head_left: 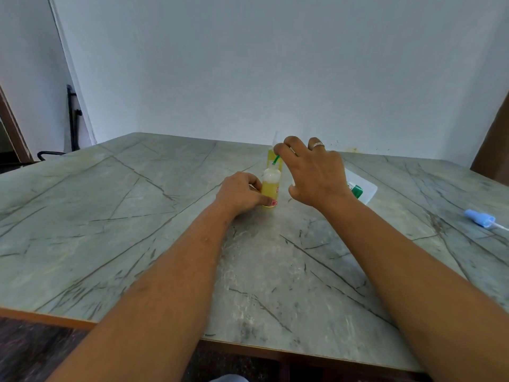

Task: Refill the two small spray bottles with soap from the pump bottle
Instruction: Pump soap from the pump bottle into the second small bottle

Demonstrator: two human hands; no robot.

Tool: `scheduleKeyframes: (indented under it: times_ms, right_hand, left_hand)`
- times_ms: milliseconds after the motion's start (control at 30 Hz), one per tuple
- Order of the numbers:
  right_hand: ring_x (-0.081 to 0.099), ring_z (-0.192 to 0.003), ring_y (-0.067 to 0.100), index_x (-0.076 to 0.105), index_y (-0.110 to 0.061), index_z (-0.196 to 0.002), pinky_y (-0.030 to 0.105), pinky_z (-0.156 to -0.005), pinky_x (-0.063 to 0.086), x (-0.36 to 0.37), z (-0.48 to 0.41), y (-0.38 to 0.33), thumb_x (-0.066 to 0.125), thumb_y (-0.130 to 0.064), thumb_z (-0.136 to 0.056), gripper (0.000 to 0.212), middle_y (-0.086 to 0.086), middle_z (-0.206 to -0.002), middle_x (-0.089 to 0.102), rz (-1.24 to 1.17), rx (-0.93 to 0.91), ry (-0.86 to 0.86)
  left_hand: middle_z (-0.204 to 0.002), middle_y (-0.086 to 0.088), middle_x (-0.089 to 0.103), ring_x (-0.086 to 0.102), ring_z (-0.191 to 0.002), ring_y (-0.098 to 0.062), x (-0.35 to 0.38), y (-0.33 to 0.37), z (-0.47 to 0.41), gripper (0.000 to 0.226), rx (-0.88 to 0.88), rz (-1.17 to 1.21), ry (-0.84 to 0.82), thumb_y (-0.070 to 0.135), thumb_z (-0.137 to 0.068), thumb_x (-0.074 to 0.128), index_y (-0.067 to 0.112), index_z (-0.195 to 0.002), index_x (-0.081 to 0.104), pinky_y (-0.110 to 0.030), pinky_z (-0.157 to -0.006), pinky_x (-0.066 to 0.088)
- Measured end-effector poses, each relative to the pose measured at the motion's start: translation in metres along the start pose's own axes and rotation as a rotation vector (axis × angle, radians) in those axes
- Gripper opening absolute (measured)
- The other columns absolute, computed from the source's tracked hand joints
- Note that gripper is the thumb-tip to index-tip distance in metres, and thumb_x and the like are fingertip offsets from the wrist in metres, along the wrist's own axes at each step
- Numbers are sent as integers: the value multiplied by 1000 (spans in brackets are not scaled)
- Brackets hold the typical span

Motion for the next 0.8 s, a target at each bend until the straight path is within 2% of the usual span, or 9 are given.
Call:
scheduleKeyframes:
  times_ms: [200,400,567,800]
  right_hand:
    - [54,-105,29,32,-26,-129,32,-59,46,0,0,-2,74,-36,-69,74,-1,-130,43,-1,-10,4]
    - [53,-105,30,31,-26,-129,33,-60,47,1,1,-2,75,-36,-68,76,0,-130,42,-9,-4,-9]
    - [53,-105,30,33,-25,-128,34,-59,47,-1,0,-2,74,-36,-69,72,0,-127,45,-5,14,-14]
    - [54,-106,30,29,-27,-131,32,-60,47,2,1,-2,75,-38,-68,79,-1,-132,41,-6,-10,-11]
  left_hand:
    - [-99,2,56,55,-95,-16,-1,1,1,46,0,-3,2,37,-68,79,14,-103,62,-28,-85,45]
    - [-99,1,56,53,-93,-15,-1,1,2,46,0,3,9,37,-67,79,14,-103,62,-26,-81,43]
    - [-99,1,55,53,-94,-16,-2,2,3,46,1,8,11,37,-68,79,14,-103,62,-27,-83,44]
    - [-100,0,57,54,-96,-17,-2,1,2,47,-4,15,14,37,-67,79,13,-104,63,-29,-85,45]
Point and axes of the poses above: each hand's wrist, its own z-axis away from the middle knuckle, its own x-axis out of the palm, y = z × x, the point moved 8 cm from there along -z, towards the middle knuckle
